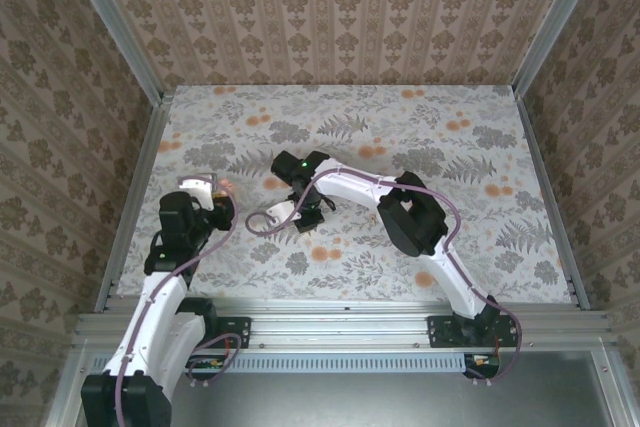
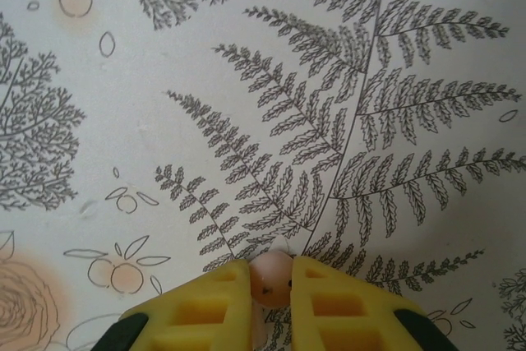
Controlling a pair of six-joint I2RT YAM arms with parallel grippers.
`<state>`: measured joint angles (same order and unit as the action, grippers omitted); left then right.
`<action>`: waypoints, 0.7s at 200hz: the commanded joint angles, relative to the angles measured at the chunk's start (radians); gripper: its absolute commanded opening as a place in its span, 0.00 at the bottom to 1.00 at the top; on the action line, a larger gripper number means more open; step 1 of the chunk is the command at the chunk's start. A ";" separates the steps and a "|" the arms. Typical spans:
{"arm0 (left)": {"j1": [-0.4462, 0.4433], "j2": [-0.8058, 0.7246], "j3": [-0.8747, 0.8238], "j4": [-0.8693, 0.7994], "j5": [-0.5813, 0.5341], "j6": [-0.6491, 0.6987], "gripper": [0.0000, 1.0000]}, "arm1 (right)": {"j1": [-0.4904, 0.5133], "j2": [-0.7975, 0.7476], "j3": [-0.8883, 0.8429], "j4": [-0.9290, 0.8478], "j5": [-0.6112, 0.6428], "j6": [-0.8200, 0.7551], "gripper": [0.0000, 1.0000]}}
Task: Insert wireless bluetooth earbuds into charging case
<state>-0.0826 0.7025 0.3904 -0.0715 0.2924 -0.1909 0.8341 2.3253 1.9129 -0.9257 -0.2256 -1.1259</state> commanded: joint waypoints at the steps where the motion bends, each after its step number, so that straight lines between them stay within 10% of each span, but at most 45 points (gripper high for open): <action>1: 0.006 0.012 -0.006 0.055 0.047 -0.004 0.08 | -0.018 -0.092 -0.071 0.042 -0.084 0.050 0.14; 140: -0.292 0.315 -0.057 0.542 0.095 0.124 0.07 | -0.288 -0.688 -0.815 0.937 -0.631 0.753 0.16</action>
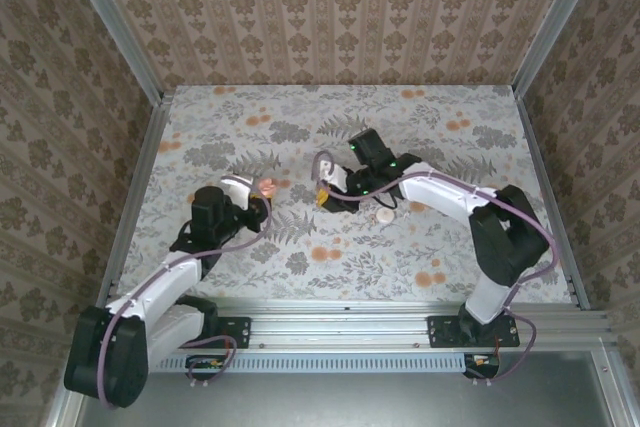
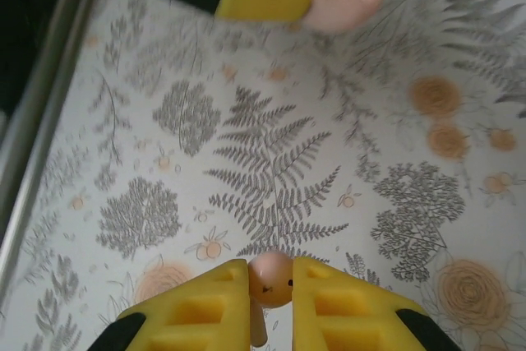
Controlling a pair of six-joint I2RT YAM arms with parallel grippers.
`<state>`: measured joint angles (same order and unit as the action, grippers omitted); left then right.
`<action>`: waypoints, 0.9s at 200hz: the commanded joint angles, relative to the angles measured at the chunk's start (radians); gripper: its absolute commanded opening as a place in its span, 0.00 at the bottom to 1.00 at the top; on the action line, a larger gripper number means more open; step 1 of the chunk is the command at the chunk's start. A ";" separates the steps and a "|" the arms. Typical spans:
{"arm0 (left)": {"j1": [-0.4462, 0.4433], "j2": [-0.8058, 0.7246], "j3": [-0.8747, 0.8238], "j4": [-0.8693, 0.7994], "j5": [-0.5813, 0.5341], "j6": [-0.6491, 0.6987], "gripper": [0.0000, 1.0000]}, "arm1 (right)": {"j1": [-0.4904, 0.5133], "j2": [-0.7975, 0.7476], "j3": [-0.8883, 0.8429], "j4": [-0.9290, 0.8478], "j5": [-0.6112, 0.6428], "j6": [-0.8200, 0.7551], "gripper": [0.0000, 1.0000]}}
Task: Insert wireless bluetooth earbuds into charging case
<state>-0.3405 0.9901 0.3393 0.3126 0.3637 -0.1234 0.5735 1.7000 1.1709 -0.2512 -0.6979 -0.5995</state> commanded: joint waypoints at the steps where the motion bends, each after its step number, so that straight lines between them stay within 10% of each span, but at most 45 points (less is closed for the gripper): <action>1: -0.037 0.030 -0.005 0.162 0.024 0.057 0.07 | -0.029 -0.064 -0.075 0.270 -0.161 0.233 0.16; 101: -0.162 0.169 -0.004 0.502 0.074 0.107 0.07 | -0.054 -0.097 -0.258 1.019 -0.061 0.829 0.15; 180: -0.204 0.192 0.021 0.577 0.064 0.091 0.07 | 0.009 -0.050 -0.271 1.220 0.036 0.909 0.15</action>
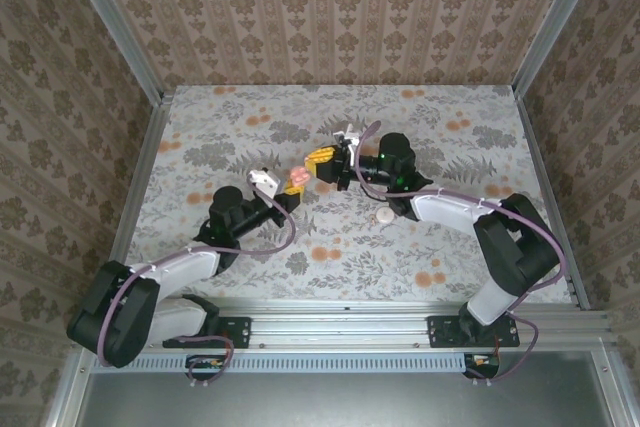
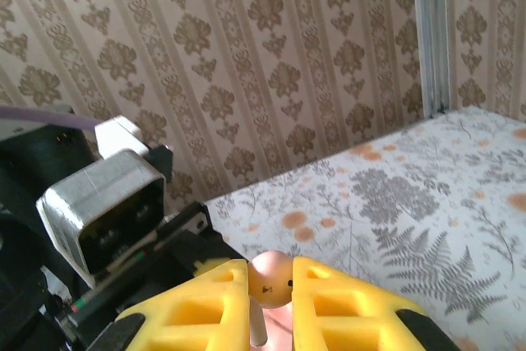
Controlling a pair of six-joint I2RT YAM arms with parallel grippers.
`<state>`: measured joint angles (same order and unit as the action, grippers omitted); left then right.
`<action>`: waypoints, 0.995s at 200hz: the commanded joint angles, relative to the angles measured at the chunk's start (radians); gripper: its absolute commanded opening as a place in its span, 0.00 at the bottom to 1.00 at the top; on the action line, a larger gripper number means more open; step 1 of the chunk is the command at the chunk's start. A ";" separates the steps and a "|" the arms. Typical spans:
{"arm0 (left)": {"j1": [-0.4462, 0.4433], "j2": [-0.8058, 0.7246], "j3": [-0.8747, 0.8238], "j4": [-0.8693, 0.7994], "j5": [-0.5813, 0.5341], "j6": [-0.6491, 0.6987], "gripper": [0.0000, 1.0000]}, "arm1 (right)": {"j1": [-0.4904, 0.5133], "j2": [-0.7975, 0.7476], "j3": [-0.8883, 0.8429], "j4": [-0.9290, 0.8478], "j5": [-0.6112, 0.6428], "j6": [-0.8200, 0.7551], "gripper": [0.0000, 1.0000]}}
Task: Insert wireless bluetooth earbuds into charging case
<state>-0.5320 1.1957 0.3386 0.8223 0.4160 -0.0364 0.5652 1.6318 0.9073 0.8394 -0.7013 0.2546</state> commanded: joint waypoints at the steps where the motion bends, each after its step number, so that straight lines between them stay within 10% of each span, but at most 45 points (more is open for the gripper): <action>1: -0.013 -0.014 0.022 0.067 0.011 0.002 0.07 | 0.018 0.019 -0.006 0.132 0.041 0.055 0.15; 199: -0.014 -0.155 -0.004 0.070 -0.080 -0.027 0.07 | 0.068 0.113 -0.021 0.287 0.057 0.125 0.15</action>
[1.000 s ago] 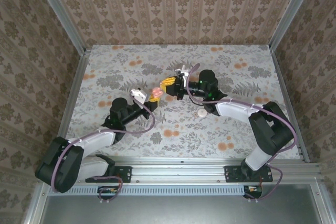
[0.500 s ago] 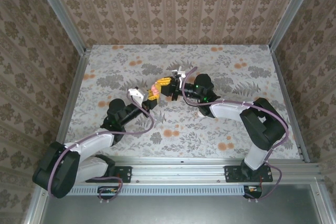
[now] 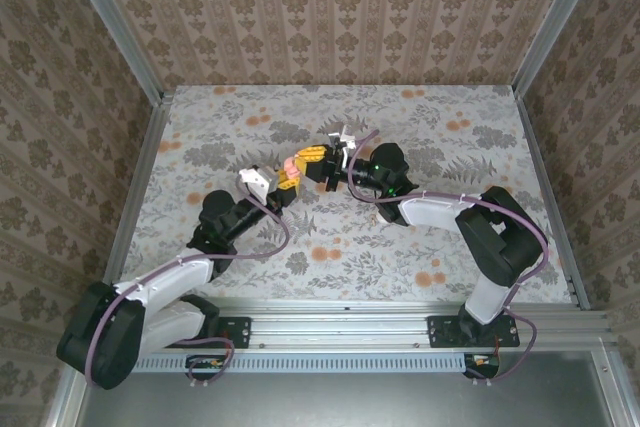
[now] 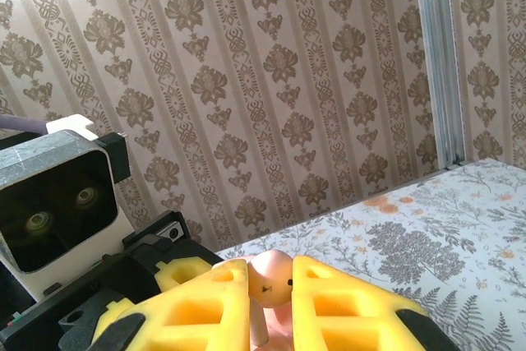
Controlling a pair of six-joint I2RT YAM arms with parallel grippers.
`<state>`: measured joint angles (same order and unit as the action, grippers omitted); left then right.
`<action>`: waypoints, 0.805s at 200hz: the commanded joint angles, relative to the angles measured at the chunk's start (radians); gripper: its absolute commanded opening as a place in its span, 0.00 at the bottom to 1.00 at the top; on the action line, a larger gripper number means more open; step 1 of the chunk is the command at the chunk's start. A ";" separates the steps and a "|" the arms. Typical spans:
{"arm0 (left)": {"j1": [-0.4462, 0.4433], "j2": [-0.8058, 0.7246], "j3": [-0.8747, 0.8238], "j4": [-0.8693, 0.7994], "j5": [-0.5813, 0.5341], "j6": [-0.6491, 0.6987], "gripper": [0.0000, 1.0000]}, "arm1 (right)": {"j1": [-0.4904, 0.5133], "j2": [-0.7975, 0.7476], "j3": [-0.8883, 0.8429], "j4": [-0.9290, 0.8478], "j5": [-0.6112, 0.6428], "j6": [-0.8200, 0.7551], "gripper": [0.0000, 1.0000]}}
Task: Insert wireless bluetooth earbuds into charging case
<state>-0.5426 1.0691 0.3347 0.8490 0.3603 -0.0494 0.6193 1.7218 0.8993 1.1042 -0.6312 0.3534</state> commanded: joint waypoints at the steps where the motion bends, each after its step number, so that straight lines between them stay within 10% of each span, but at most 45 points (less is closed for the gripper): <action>1: -0.003 -0.028 0.000 0.044 -0.025 -0.014 0.07 | 0.016 0.023 -0.012 0.024 -0.013 0.026 0.15; 161: -0.003 -0.068 0.006 0.010 -0.037 -0.001 0.07 | 0.027 0.032 -0.010 -0.003 0.013 0.026 0.28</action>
<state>-0.5426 1.0309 0.3321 0.8104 0.3141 -0.0513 0.6395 1.7458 0.8993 1.1236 -0.6334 0.3744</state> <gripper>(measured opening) 0.180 0.255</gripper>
